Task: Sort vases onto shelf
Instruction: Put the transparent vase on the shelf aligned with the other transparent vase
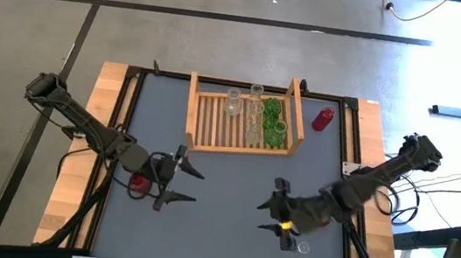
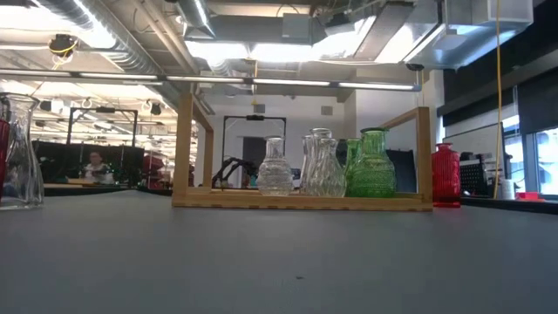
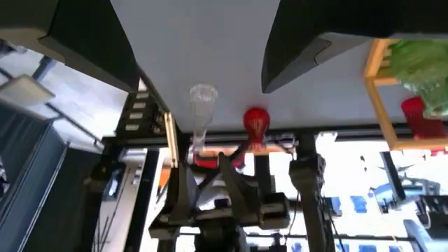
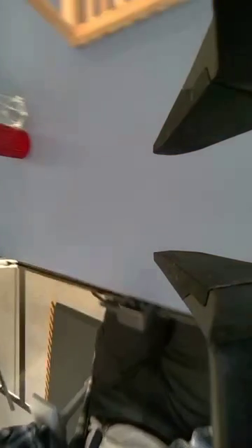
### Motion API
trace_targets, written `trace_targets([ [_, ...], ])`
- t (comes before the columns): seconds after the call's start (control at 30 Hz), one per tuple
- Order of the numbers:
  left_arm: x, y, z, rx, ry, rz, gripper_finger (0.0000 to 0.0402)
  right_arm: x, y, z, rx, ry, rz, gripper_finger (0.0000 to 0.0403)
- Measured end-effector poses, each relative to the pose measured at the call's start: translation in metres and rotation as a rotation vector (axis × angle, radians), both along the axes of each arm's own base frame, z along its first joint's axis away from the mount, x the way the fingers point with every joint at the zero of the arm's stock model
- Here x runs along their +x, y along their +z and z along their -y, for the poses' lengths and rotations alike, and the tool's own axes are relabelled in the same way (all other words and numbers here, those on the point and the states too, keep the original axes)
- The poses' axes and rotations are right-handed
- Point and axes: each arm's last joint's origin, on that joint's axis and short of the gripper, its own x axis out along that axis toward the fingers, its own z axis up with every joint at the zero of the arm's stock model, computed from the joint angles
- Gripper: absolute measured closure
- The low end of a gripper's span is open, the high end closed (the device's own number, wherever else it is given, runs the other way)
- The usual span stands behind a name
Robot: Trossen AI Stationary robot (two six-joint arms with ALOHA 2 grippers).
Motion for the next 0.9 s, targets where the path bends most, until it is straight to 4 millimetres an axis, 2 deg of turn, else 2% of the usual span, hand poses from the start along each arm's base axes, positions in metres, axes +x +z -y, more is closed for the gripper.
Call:
trace_targets([
  [0.1,0.0,0.005,-0.001,0.01,0.026,0.044,0.0107,-0.02,0.005,-0.014,0.033,-0.061,-0.088,0.0182],
  [0.33,0.001,0.005,0.001,-0.019,0.049,0.061,0.0107,-0.059,-0.001,-0.049,0.232,-0.234,-0.229,0.0182],
  [0.47,0.002,-0.001,0.009,-0.013,0.02,0.038,0.0107,-0.076,-0.009,-0.065,0.185,-0.215,-0.247,0.0182],
  [0.67,-0.001,-0.001,0.015,-0.016,-0.003,0.035,0.0107,-0.097,-0.014,-0.065,0.129,-0.284,-0.316,0.0182],
  [0.9,-0.002,-0.002,0.017,-0.014,-0.013,0.032,0.0107,-0.102,-0.016,-0.064,0.142,-0.321,-0.353,0.0182],
])
